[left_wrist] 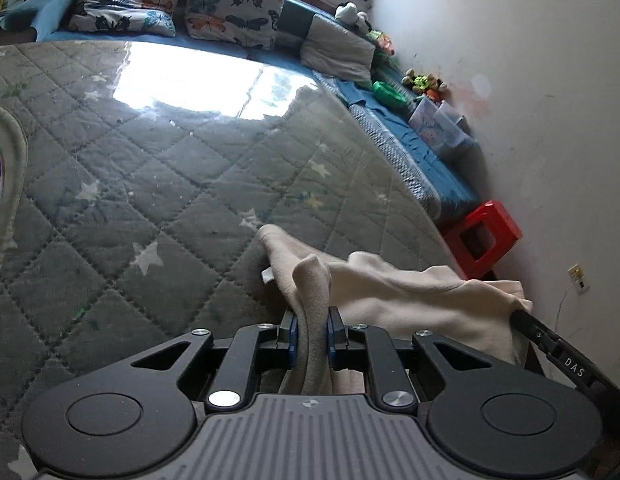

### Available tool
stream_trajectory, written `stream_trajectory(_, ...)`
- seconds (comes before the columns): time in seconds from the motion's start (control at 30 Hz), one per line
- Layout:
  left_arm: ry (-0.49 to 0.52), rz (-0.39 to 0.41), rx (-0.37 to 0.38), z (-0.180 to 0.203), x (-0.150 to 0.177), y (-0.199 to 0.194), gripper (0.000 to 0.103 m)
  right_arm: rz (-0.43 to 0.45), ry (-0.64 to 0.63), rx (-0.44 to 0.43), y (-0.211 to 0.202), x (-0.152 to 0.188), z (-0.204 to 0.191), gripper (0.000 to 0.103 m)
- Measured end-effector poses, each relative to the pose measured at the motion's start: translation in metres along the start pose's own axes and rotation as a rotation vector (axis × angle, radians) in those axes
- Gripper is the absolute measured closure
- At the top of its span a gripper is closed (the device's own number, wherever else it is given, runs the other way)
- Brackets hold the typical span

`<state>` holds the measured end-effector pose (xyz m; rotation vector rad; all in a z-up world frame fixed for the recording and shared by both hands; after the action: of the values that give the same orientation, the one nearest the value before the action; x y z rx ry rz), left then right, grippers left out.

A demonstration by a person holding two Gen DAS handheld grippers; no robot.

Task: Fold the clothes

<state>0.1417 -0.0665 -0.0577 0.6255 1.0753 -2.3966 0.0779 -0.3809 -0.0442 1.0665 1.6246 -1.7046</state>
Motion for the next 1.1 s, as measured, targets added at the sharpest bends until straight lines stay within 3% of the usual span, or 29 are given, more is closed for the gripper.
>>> stream_trajectory(0.1,0.015,0.005,-0.028,-0.002,0.0,-0.005,0.077,-0.031,0.003,0.015,0.008,0.005,0.004,0.092)
stream_trajectory(0.17,0.028,0.015,-0.047,-0.002,-0.001,-0.008,0.062,-0.033,0.0,0.026,0.01,0.006,0.006,0.091)
stream_trajectory(0.3,0.046,0.049,-0.071,-0.002,-0.005,-0.017,0.052,-0.022,-0.008,0.01,0.006,0.001,0.001,0.09)
stream_trajectory(0.57,0.148,0.043,-0.001,0.027,0.007,-0.023,0.051,-0.065,-0.083,-0.103,0.019,0.0,-0.049,0.09)
stream_trajectory(0.87,0.216,-0.003,0.025,0.038,0.029,-0.01,0.051,-0.124,-0.107,-0.096,0.055,0.004,-0.066,0.09)
stream_trajectory(1.1,0.239,-0.001,0.018,0.037,0.037,-0.015,0.051,-0.095,-0.139,-0.116,0.044,-0.001,-0.075,0.086)
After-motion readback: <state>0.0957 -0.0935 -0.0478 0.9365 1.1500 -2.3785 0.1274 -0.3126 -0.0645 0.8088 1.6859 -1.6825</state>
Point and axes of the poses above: each gripper's, at about its wrist camera, not at the fingertips, and y roughly the way its jaws point, z to its right, x to its underside, the point moved 5 cm from there along y, roughly the way its jaws point, and after that the axes turned 12 degrees about x, right-handed, at the moved point
